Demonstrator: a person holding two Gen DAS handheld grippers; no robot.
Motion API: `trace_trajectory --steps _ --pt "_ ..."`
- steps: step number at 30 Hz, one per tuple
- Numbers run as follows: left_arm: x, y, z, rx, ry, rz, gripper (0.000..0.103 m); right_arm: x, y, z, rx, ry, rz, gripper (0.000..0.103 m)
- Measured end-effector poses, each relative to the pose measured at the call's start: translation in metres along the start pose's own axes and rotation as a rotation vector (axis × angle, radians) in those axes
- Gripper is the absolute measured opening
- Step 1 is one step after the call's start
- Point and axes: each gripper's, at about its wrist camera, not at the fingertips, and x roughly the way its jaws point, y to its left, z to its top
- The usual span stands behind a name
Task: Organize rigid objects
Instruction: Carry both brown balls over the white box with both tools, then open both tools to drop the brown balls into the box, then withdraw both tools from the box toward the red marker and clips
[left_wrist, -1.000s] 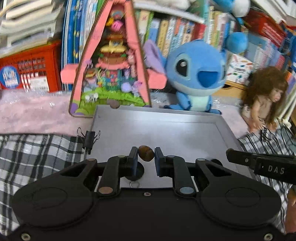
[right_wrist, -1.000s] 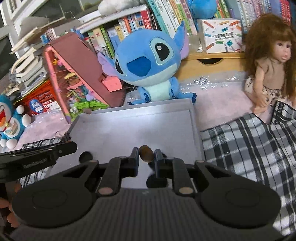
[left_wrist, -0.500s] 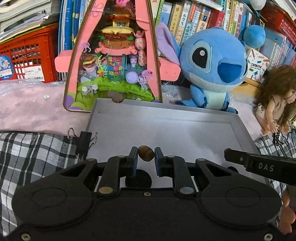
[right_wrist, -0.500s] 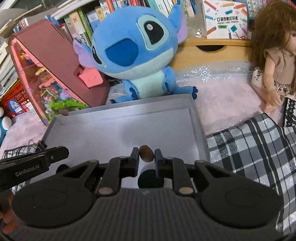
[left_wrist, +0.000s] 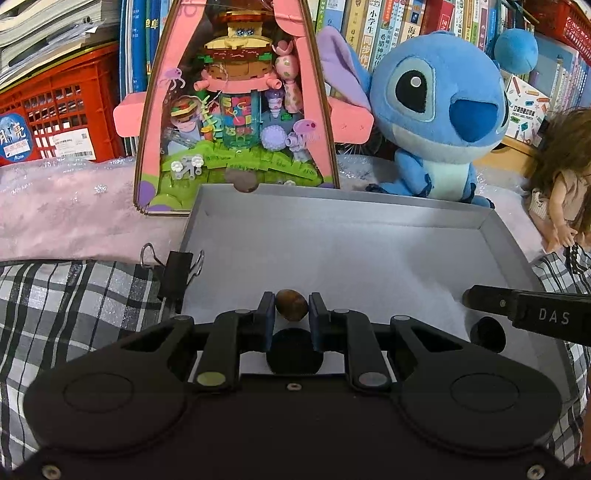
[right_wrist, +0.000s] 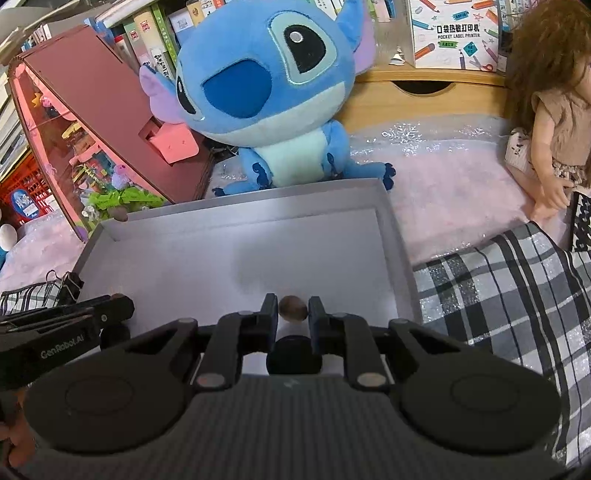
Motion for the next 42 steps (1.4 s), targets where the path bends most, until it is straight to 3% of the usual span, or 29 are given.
trace_trajectory --steps 10,13,15,19,27,33,35,42 --pt "0.000 -0.002 -0.003 0.021 -0.005 0.026 0.019 0.004 0.002 -0.004 0.000 0.012 0.002 0.023" --pt "-0.005 -0.004 -0.002 0.032 -0.019 0.051 0.031 0.001 0.003 -0.005 -0.003 -0.002 0.009 0.028" --pt "-0.012 -0.004 -0.002 0.041 -0.036 0.048 0.038 -0.002 0.003 -0.006 -0.001 -0.017 0.012 0.044" --pt "-0.029 -0.004 -0.003 0.052 -0.066 0.031 0.047 -0.013 0.002 -0.010 -0.005 -0.050 0.022 0.050" --pt "-0.065 0.003 -0.012 0.043 -0.115 0.018 0.059 -0.039 0.007 -0.020 -0.055 -0.119 0.024 0.074" --pt "-0.089 0.008 -0.029 0.033 -0.145 0.001 0.068 -0.067 0.014 -0.034 -0.097 -0.189 0.030 0.086" --pt "-0.097 0.009 -0.035 0.037 -0.162 -0.003 0.074 -0.078 0.017 -0.040 -0.118 -0.221 0.022 0.087" --pt "-0.122 0.008 -0.055 0.034 -0.182 -0.024 0.076 -0.106 0.019 -0.061 -0.147 -0.281 0.027 0.089"
